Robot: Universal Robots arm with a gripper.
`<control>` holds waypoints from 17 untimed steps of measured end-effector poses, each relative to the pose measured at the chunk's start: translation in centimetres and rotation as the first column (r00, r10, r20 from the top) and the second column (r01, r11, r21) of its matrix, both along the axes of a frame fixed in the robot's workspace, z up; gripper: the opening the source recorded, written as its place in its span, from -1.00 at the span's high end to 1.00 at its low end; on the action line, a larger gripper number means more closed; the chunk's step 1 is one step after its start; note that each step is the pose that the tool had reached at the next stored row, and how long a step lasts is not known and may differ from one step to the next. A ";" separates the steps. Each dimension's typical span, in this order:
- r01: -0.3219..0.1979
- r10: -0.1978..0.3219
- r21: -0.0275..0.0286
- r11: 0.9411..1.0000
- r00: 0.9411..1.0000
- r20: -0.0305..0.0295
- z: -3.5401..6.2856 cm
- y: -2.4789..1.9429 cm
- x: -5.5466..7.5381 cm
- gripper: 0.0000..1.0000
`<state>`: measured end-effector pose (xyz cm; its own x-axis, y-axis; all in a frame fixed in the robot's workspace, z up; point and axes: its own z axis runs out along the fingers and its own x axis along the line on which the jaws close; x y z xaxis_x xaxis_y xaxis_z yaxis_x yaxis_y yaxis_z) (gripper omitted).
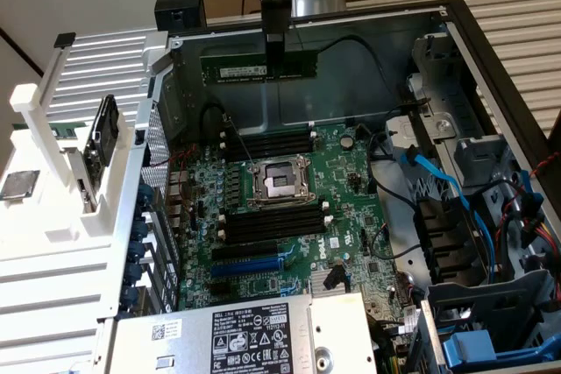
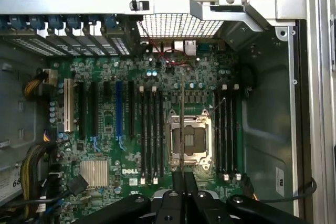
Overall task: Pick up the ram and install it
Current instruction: 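Pick up the ram and move it above insertion slot, then insert the ram into the slot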
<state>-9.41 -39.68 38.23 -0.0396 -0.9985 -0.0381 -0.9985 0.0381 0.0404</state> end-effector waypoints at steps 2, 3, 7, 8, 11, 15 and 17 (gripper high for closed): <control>0.000 0.000 0.000 1.000 1.000 0.002 -0.90 -0.68 0.2 0.76; 0.000 0.000 0.000 1.000 1.000 0.002 -1.09 -0.81 0.3 0.76; 0.000 0.000 0.002 1.000 1.000 0.003 -1.82 -1.20 0.6 0.76; 0.001 -0.001 0.005 1.000 1.000 0.003 -1.94 -1.21 0.7 0.76; 0.003 -0.003 0.006 1.000 1.000 0.003 -1.95 -1.21 0.7 0.76; 0.003 -0.003 0.006 1.000 1.000 0.003 -1.96 -1.21 0.7 0.76; 0.003 -0.003 0.006 1.000 1.000 0.003 -1.96 -1.21 0.7 0.76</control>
